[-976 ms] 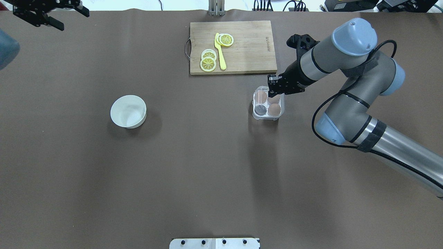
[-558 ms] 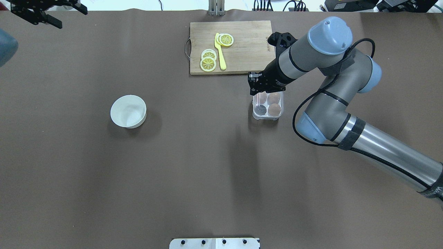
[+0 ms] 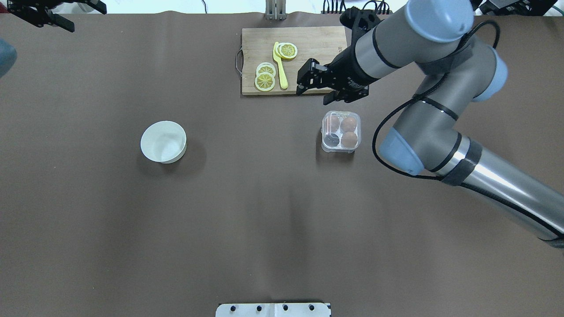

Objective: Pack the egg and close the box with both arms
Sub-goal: 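Push the clear lid down over the eggs with the right gripper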

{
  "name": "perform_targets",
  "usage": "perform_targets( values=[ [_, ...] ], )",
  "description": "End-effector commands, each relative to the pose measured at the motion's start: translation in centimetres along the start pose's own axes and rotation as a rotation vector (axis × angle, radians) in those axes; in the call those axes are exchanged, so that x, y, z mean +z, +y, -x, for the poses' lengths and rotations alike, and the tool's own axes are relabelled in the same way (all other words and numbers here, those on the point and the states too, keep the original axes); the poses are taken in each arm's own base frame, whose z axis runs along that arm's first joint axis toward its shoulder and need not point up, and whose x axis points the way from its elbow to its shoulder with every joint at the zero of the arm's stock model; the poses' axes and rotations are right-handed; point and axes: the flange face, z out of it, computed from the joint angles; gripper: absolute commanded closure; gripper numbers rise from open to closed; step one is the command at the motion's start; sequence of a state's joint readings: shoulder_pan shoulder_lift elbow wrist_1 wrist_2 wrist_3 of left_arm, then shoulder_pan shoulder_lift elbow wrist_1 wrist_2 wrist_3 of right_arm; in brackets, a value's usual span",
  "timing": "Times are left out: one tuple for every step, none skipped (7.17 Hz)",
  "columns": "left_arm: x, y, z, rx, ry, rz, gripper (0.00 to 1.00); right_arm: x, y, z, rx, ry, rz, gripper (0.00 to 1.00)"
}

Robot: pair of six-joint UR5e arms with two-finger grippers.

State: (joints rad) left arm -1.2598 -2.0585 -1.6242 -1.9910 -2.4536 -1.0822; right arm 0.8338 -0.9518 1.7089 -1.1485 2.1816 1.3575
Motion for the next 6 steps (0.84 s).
perform_targets(
  values=[
    [-4.0,-1.1,4.6,0.044,-0.024,-0.068,0.03,-9.7,-4.6,-4.2,-0.025,0.147,-0.098,0.00],
    [-6.3,-2.0,6.6,0.087,-0.053,-0.124,0.03,-13.5,-6.0,-6.0,-0.076,0.266,-0.100,0.00],
    [-9.2,-2.7,10.4,0.132,-0.084,-0.163,0.03,-16.7,-7.0,-9.8,-0.153,0.391,-0.066,0.00],
    [-11.1,-2.4,15.3,0.196,-0.134,-0.171,0.03,-18.3,-7.0,-15.8,-0.230,0.486,0.000,0.00],
    [-11.6,-1.6,22.3,0.293,-0.246,-0.133,0.03,-20.0,-7.4,-22.4,-0.273,0.537,0.063,0.00],
    [-12.6,0.3,29.2,0.406,-0.358,-0.078,0.03,-22.3,-7.2,-27.6,-0.259,0.535,0.102,0.00]
  ],
)
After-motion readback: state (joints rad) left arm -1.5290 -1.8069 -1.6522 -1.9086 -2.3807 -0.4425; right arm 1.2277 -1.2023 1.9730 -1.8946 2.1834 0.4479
